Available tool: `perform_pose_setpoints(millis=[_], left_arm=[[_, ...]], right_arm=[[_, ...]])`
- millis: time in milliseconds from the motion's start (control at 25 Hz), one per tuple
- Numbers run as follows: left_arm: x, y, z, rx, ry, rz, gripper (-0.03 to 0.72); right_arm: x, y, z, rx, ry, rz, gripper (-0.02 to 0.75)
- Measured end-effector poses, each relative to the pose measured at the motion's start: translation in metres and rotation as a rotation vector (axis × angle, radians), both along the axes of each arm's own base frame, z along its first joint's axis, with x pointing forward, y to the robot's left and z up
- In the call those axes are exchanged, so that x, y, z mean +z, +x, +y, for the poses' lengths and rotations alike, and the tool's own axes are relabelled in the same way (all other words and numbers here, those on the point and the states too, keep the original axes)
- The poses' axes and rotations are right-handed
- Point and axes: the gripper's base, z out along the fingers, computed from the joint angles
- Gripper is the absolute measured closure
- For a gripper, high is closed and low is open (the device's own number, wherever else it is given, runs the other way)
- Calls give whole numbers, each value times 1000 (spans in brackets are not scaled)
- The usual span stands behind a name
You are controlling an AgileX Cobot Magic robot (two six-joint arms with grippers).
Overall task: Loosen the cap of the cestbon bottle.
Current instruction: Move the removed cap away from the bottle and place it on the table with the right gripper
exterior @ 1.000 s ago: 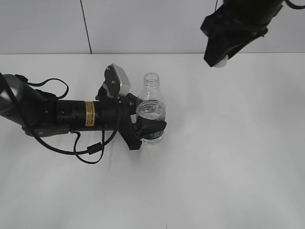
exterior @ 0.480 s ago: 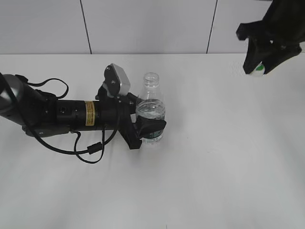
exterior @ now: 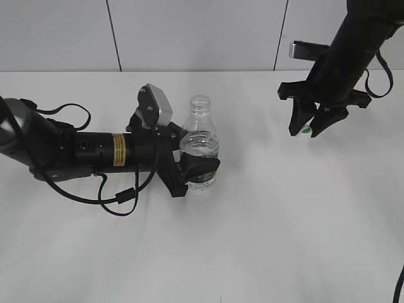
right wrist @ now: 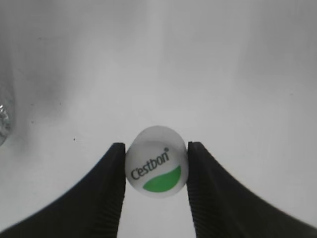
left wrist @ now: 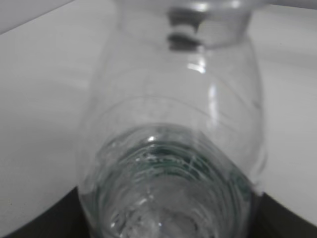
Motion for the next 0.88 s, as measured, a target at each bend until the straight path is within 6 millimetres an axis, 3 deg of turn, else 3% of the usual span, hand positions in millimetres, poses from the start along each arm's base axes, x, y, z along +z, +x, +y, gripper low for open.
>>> perform_pose_setpoints(millis=[360,640,880], left_arm=[[0,1,0,9,-2,-3,282],[2,9,3,89,-6,-49,282],[2,9,3,91,-3,-55,282]], right_arm=[[-34,16,2,-9,-11,-66,446],[-35,26,2,63,-20,-192,447],[-42,28,2,70,-24,-201,447]])
